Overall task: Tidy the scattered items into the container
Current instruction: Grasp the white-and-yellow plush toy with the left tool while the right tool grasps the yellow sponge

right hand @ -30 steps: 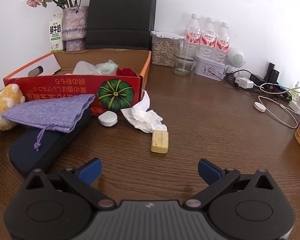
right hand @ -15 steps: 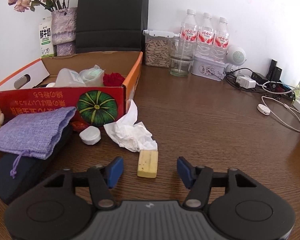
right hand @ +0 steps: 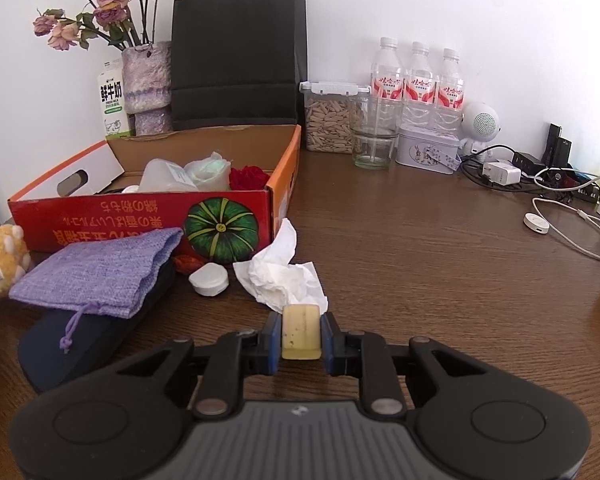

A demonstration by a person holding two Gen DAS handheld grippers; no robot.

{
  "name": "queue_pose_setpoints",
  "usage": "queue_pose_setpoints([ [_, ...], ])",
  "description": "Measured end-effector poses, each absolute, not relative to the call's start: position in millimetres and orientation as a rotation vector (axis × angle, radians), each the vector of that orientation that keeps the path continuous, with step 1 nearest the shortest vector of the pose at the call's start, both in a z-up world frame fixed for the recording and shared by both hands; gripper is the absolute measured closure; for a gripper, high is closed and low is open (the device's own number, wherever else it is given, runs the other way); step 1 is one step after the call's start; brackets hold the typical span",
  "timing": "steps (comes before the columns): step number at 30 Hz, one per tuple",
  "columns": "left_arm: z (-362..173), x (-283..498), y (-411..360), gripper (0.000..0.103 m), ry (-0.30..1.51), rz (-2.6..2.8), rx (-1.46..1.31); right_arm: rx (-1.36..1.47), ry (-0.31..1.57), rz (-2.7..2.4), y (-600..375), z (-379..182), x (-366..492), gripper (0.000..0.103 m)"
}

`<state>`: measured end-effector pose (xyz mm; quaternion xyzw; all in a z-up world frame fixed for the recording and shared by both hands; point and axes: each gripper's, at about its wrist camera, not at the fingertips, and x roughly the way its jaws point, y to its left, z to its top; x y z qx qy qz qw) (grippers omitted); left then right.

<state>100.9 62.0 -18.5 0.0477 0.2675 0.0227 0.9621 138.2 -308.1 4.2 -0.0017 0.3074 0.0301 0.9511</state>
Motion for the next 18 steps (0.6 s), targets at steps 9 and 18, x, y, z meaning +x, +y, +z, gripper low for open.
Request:
queue_pose_setpoints([
  [9, -6, 84, 61, 0.064, 0.491, 0.051, 0.095, 0.009, 0.585, 0.068, -309, 15, 119, 0.084],
  [18, -1, 75, 69, 0.054, 0.526, 0.022, 0.010, 0.021, 0.576, 0.073, -309, 18, 110, 0.084],
])
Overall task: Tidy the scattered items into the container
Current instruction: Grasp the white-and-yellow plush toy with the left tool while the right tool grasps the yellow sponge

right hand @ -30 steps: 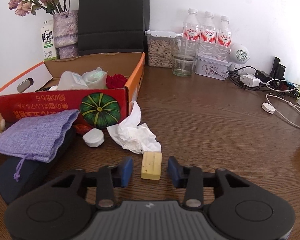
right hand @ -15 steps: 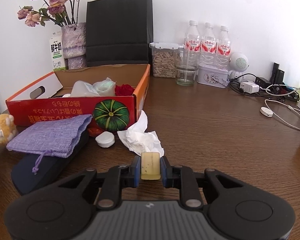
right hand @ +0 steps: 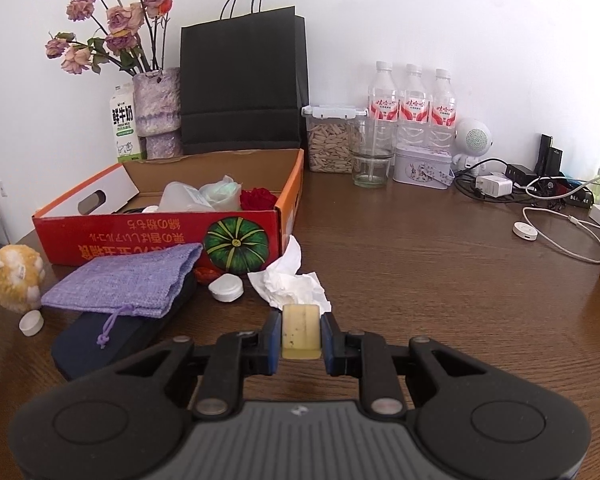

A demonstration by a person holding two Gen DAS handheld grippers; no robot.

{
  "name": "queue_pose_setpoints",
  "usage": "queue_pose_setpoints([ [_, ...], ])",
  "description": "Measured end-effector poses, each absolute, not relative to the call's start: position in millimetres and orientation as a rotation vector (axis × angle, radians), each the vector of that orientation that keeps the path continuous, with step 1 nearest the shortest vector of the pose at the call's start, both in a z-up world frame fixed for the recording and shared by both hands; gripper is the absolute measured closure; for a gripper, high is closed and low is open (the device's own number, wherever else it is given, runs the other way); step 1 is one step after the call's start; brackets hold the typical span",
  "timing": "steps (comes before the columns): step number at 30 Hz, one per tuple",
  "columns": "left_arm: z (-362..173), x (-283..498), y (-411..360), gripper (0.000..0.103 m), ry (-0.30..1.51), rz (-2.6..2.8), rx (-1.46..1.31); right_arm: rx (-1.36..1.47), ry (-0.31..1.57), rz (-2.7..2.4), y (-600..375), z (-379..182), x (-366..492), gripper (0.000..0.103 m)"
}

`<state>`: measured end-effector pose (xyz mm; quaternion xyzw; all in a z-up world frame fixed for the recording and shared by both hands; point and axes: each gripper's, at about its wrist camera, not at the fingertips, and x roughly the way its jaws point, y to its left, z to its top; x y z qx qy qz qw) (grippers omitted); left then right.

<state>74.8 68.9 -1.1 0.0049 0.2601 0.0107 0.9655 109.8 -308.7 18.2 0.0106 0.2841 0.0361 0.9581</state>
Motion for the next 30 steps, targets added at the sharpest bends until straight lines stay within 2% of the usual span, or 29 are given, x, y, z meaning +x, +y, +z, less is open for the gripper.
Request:
queue_pose_setpoints([
  [2, -4, 78, 74, 0.038, 0.544, 0.030, -0.028, 0.023, 0.582, 0.076, -308, 16, 109, 0.084],
  [3, -5, 79, 77, 0.022, 0.549, 0.035, -0.048, 0.023, 0.584, 0.077, -308, 16, 109, 0.083],
  [4, -6, 80, 79, 0.018, 0.551, 0.041, -0.059, 0.023, 0.587, 0.077, -307, 14, 109, 0.084],
  [8, -11, 84, 81, 0.016, 0.574, 0.043, -0.018, 0.026, 0.600, 0.072, -308, 11, 109, 0.083],
  [10, -12, 87, 81, 0.010, 0.582, 0.023, 0.004, 0.026, 0.602, 0.072, -308, 10, 109, 0.083],
  [16, -12, 98, 71, 0.004, 0.599, -0.050, 0.102, 0.023, 0.608, 0.072, -307, 9, 110, 0.083],
  [20, -18, 115, 66, 0.004, 0.635, -0.086, 0.143, 0.023, 0.610, 0.072, -307, 9, 110, 0.083],
  [21, -20, 118, 67, 0.006, 0.646, -0.103, 0.138, 0.023, 0.609, 0.073, -307, 9, 110, 0.083],
  [23, -24, 124, 68, 0.029, 0.673, -0.130, 0.107, 0.023, 0.608, 0.073, -307, 9, 109, 0.083],
  [24, -26, 126, 69, 0.046, 0.688, -0.138, 0.087, 0.023, 0.607, 0.073, -307, 9, 109, 0.083],
  [30, -22, 118, 73, 0.051, 0.645, -0.072, -0.001, 0.023, 0.592, 0.075, -307, 12, 107, 0.084],
])
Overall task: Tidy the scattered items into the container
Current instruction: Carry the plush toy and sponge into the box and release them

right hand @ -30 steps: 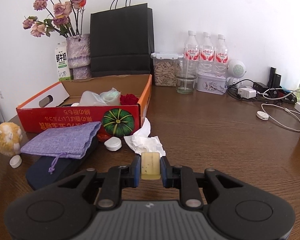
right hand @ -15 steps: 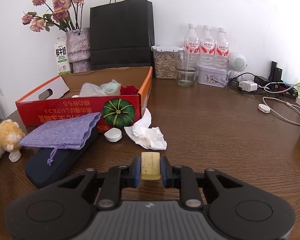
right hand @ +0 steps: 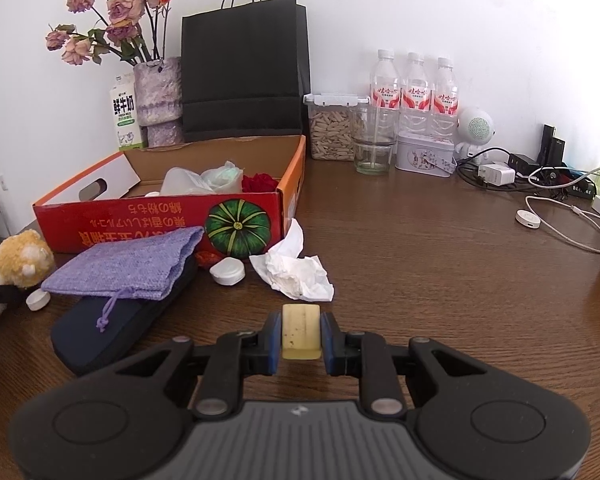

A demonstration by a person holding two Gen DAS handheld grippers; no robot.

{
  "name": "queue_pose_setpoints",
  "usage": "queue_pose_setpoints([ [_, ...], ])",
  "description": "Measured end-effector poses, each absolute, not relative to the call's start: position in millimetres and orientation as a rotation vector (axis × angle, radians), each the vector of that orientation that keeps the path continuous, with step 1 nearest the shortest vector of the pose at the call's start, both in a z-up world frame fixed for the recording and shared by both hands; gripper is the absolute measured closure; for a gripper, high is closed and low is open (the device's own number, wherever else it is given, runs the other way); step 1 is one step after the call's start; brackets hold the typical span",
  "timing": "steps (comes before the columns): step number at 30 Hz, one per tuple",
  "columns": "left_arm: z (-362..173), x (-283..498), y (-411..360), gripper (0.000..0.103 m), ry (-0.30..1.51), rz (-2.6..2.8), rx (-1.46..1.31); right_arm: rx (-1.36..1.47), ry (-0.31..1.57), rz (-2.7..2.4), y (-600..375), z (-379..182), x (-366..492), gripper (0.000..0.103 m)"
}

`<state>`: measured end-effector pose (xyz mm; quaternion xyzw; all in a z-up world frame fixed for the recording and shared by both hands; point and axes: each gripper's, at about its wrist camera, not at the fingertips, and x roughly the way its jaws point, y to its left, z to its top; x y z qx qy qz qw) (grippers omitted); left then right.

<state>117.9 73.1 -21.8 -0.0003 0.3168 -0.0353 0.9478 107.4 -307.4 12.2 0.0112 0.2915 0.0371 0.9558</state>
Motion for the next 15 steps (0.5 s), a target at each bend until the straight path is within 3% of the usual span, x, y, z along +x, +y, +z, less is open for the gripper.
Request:
queue_pose_setpoints([
  [15, 32, 122, 51, 0.052, 0.477, -0.122, -0.005, 0.005, 0.481, 0.144, -288, 50, 119, 0.083],
])
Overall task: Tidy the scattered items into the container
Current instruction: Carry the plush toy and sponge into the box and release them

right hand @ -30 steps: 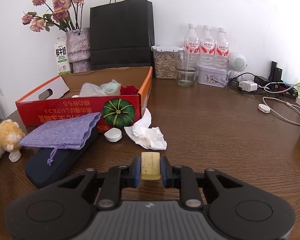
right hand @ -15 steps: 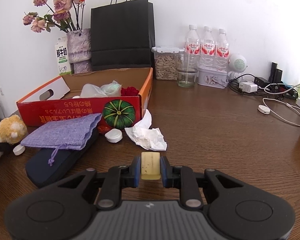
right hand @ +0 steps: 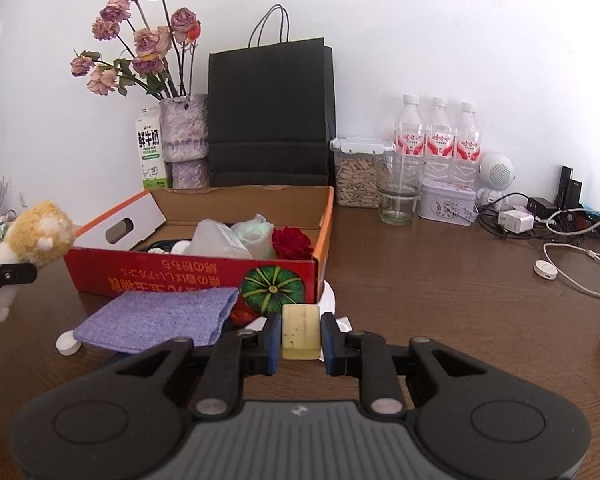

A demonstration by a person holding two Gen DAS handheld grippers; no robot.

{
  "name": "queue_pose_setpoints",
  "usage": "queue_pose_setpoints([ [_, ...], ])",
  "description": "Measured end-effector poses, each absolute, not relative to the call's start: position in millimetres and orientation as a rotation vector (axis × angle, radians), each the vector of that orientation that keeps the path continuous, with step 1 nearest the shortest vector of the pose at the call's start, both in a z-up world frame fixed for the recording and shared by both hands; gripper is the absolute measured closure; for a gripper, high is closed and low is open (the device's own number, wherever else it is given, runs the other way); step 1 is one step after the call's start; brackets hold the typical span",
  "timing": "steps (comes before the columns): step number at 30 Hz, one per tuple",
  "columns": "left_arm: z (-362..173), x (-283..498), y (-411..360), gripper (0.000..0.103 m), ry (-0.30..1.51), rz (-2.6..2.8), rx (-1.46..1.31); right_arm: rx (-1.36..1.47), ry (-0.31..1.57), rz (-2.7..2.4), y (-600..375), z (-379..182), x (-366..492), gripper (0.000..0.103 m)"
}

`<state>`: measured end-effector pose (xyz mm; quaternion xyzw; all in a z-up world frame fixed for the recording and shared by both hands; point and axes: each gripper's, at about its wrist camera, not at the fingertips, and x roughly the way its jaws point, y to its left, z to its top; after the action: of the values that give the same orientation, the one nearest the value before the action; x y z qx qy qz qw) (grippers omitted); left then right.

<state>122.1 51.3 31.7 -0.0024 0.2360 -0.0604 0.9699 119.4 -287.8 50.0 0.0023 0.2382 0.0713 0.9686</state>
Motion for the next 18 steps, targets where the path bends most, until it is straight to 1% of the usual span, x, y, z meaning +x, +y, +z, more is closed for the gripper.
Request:
queue_pose_setpoints([
  [12, 72, 172, 34, 0.052, 0.338, -0.139, -0.058, -0.018, 0.390, 0.189, -258, 87, 173, 0.083],
  [18, 75, 207, 25, 0.052, 0.331, -0.140, -0.075, -0.006, 0.374, 0.209, -244, 92, 211, 0.083],
])
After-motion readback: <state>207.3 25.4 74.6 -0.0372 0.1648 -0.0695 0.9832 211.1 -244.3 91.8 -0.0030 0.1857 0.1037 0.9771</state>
